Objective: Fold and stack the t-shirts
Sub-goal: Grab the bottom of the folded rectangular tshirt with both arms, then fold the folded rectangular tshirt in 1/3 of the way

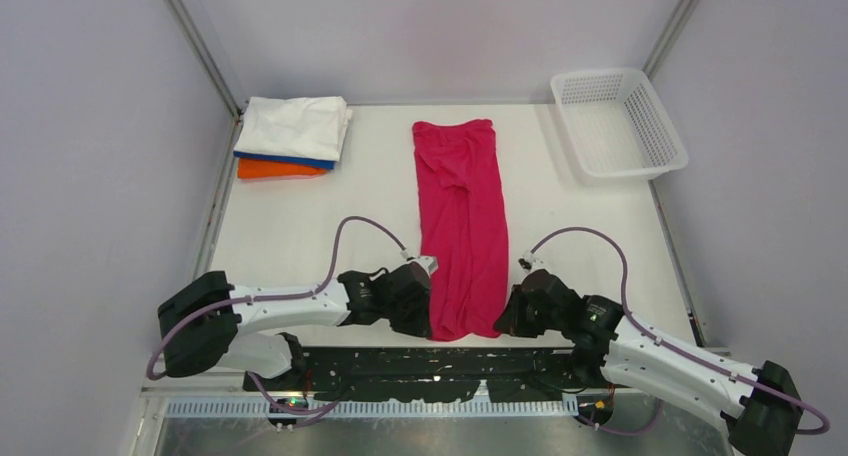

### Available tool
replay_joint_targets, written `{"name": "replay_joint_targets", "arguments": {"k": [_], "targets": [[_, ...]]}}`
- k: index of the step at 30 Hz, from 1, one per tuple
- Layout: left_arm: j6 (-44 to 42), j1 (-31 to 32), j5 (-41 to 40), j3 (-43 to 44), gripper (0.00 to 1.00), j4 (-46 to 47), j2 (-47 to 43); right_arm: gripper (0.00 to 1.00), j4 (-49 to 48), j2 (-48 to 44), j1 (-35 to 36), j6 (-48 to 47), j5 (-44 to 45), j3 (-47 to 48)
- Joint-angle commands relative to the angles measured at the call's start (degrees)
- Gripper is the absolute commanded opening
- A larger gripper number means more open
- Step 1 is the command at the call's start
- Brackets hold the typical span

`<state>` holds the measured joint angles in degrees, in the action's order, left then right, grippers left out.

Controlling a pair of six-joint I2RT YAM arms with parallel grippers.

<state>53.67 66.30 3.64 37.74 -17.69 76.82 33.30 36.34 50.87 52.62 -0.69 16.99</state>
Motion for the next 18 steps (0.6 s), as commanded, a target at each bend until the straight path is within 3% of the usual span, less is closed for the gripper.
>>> {"name": "replay_joint_targets", "arguments": {"k": [1, 13, 18], "targets": [[-1.8, 0.8, -0.1, -1.1, 0.00, -3.2, -2.7, 0.05, -8.7, 1.2, 1.1, -0.8, -8.5, -1.2], [-3.8, 0.9, -1.2, -2.0, 0.00, -1.8, -7.4, 0.05, -7.7, 3.1, 3.6, -1.4, -4.5, 1.2], [-7.2, 0.9, -6.3, 1.8, 0.00, -2.8, -8.0, 0.05, -7.4, 4.2, 3.6, -3.1, -0.3, 4.4]]}}
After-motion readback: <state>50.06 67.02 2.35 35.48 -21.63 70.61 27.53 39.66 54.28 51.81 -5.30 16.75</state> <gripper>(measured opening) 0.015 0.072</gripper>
